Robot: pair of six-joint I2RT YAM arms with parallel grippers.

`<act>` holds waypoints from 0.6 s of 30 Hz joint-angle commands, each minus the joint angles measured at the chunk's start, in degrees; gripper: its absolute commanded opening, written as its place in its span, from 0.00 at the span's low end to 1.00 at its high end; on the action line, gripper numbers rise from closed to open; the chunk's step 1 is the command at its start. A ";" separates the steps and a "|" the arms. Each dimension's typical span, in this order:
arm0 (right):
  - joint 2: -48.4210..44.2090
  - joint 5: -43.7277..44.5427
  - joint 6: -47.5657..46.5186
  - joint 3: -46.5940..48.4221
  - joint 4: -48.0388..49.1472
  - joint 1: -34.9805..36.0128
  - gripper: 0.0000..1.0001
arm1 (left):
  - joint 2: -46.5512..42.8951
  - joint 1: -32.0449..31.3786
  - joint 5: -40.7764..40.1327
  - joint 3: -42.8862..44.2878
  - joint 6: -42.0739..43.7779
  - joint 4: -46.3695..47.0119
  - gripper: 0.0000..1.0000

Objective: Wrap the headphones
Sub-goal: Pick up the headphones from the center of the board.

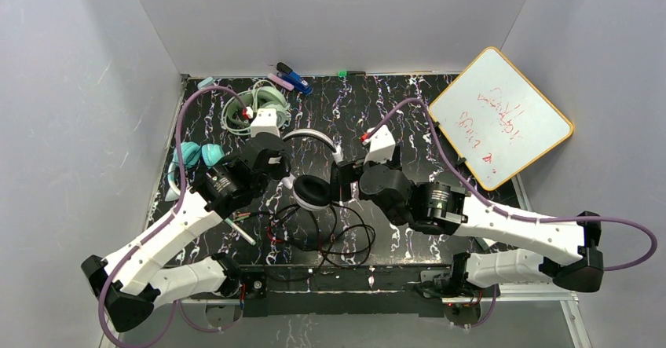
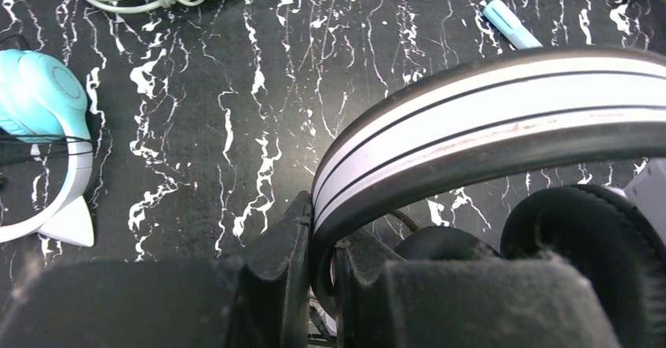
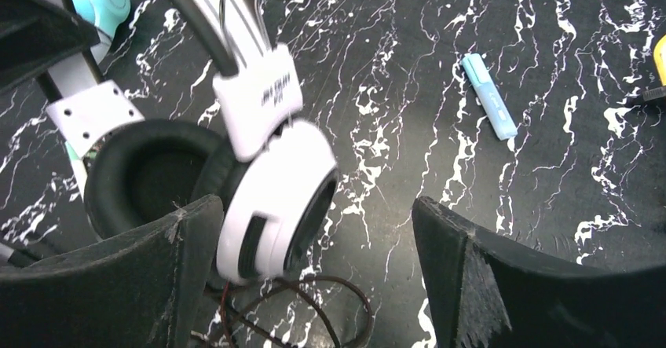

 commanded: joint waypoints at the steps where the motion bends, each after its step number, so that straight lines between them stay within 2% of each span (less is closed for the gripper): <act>1: -3.68 -4.94 -1.71 1.19 -3.29 -0.35 0.99 | -1.74 0.85 -6.19 2.18 -5.29 1.37 0.00; 7: -11.33 -11.78 -4.21 -6.00 3.93 -0.58 0.99 | 1.58 0.84 -7.65 4.63 -9.65 -3.79 0.00; 12: -13.51 -13.20 -4.10 -9.18 6.04 -0.77 0.99 | 4.27 0.92 -3.88 6.21 -13.62 -6.21 0.00; 18: -11.05 -12.80 0.44 -8.86 2.90 -1.58 0.97 | 5.43 0.94 -3.98 5.77 -27.58 -11.46 0.00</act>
